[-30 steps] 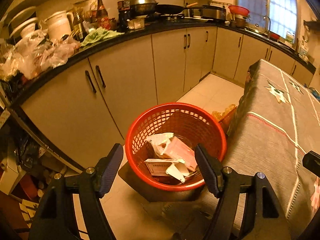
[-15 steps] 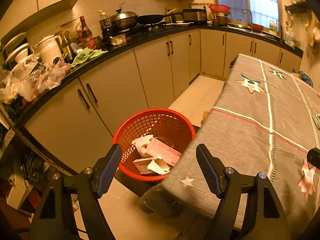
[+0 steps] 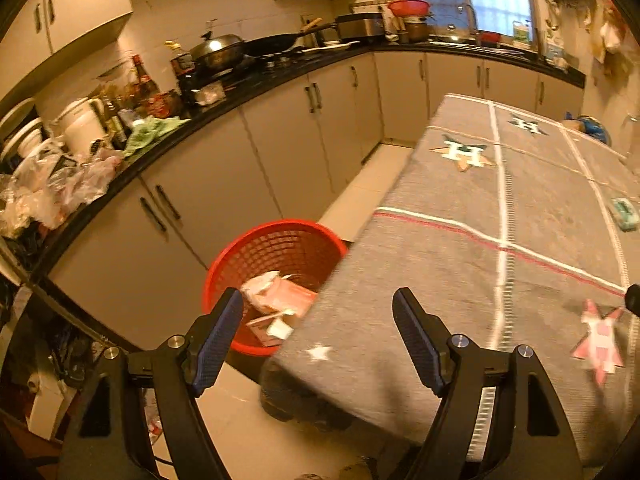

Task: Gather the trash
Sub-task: 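Move both open tools back over the table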

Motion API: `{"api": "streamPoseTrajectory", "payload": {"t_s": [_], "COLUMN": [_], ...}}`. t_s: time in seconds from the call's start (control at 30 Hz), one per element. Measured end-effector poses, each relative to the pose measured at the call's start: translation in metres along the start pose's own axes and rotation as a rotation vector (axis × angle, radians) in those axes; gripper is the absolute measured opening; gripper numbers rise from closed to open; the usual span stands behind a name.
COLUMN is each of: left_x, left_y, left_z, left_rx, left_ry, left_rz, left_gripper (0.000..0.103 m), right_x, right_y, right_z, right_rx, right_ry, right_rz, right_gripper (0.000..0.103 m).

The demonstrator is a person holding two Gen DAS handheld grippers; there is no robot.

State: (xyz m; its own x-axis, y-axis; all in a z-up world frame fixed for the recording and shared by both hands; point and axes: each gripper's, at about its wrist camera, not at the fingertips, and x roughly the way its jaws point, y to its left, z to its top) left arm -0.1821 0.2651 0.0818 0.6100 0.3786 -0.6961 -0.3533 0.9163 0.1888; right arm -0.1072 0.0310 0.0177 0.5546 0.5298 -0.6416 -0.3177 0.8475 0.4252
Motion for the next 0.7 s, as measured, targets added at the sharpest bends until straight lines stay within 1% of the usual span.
{"api": "streamPoseTrajectory", "payload": {"t_s": [0.03,0.07,0.2,0.4,0.53,0.7], "left_x": [-0.001,-0.003,-0.003,-0.006,-0.01,-0.004], "left_y": [-0.005,-0.012,-0.044,-0.108,-0.152,-0.208], "left_z": [0.001,0.003,0.013,0.03,0.039,0.05], "left_rx": [0.002,0.009,0.049,0.143,0.213,0.305], "left_ry": [0.003,0.01,0.039,0.044,0.039,0.058], "left_rz": [-0.027,-0.078,-0.239,-0.377,-0.461,-0.545], "left_gripper": [0.076,0.076,0.077,0.077,0.077,0.077], "right_x": [-0.003,-0.008,-0.027,-0.061,-0.081,-0.099], "right_y": [-0.006,-0.014,-0.048,-0.12,-0.159,-0.194], "right_z": [-0.001,-0.002,-0.005,0.0,0.007,0.008], "right_rx": [0.006,0.014,0.059,0.178,0.233,0.291], "right_ry": [-0.003,-0.007,-0.026,-0.066,-0.095,-0.123], "right_rz": [-0.006,-0.016,-0.067,-0.169,-0.223,-0.254], "right_gripper": [0.066,0.066,0.067,0.067,0.067,0.068]}}
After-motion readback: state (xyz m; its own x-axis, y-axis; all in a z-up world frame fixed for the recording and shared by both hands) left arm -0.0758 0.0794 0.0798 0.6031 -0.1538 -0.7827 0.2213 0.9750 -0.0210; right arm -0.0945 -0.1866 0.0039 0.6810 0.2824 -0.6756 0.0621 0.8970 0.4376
